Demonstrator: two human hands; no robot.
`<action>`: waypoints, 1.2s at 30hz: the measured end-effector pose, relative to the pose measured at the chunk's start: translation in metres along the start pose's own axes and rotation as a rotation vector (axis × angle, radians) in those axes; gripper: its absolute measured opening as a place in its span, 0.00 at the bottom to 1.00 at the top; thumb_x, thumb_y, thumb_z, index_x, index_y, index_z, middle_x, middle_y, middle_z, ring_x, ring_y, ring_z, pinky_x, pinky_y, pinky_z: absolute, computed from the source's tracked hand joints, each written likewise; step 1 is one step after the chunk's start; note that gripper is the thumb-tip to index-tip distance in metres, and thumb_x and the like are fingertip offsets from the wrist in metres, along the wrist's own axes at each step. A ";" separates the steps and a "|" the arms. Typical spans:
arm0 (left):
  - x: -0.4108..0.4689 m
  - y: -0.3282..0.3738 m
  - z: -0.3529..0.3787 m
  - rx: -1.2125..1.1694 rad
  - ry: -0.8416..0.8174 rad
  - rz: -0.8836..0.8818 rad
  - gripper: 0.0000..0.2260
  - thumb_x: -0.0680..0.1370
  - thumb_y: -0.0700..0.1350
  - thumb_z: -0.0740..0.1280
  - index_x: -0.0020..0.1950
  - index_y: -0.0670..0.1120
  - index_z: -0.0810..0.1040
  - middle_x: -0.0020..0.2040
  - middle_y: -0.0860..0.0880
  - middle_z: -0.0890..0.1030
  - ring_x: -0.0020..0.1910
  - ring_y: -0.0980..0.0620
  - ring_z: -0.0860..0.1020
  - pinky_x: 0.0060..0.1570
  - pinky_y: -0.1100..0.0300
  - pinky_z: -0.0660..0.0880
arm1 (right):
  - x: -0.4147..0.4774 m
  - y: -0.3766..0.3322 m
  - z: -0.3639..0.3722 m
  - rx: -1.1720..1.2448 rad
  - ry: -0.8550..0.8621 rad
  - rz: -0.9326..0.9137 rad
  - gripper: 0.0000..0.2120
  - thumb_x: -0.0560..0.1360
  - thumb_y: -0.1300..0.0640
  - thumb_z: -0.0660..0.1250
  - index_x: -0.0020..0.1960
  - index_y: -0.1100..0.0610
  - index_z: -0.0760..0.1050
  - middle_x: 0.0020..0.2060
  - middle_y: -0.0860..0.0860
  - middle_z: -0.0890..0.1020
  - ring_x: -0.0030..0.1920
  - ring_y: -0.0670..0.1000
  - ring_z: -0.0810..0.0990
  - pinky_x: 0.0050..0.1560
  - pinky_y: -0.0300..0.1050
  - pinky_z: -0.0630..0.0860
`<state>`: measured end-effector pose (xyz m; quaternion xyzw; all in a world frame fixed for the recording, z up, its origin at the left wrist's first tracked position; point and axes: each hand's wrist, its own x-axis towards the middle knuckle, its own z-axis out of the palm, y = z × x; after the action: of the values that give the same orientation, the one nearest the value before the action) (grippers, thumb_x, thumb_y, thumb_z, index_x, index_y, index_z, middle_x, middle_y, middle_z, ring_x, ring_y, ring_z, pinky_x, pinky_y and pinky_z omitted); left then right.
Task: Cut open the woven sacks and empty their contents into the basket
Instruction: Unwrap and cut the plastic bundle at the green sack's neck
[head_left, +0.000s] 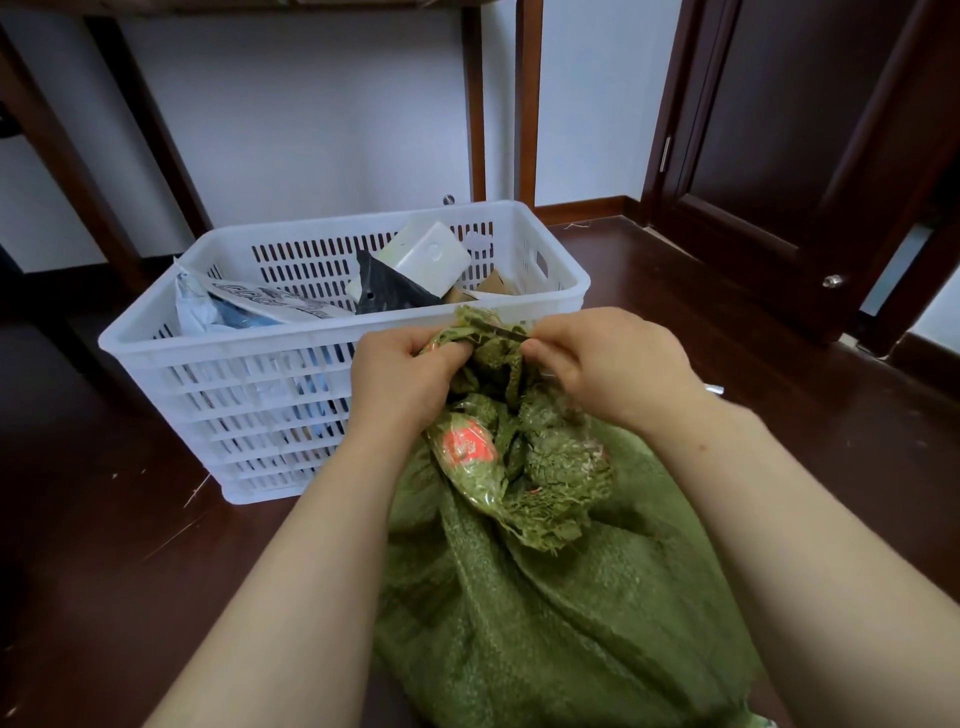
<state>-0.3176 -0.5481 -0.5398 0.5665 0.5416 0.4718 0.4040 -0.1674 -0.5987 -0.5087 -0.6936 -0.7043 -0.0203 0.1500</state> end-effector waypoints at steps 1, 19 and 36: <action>0.001 0.000 -0.001 0.002 0.004 -0.004 0.10 0.69 0.42 0.73 0.41 0.34 0.80 0.37 0.37 0.80 0.37 0.46 0.77 0.47 0.39 0.77 | 0.002 0.003 -0.004 0.011 -0.034 -0.003 0.14 0.81 0.44 0.55 0.53 0.49 0.77 0.41 0.45 0.73 0.49 0.52 0.75 0.43 0.43 0.64; -0.003 0.004 0.000 0.040 0.012 -0.002 0.09 0.72 0.39 0.72 0.34 0.51 0.81 0.40 0.41 0.84 0.42 0.42 0.82 0.48 0.46 0.80 | 0.005 0.028 -0.012 0.303 -0.188 -0.051 0.06 0.77 0.49 0.65 0.46 0.44 0.81 0.27 0.44 0.76 0.34 0.43 0.75 0.44 0.45 0.75; -0.012 -0.001 0.015 0.159 -0.085 0.103 0.06 0.72 0.43 0.71 0.36 0.50 0.84 0.33 0.46 0.83 0.38 0.45 0.81 0.43 0.52 0.79 | 0.016 0.000 0.012 0.757 0.203 0.228 0.16 0.79 0.52 0.61 0.33 0.51 0.74 0.24 0.45 0.73 0.29 0.46 0.69 0.39 0.44 0.69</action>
<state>-0.3029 -0.5587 -0.5457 0.6433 0.5300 0.4228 0.3556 -0.1693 -0.5806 -0.5163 -0.6574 -0.5624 0.1886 0.4648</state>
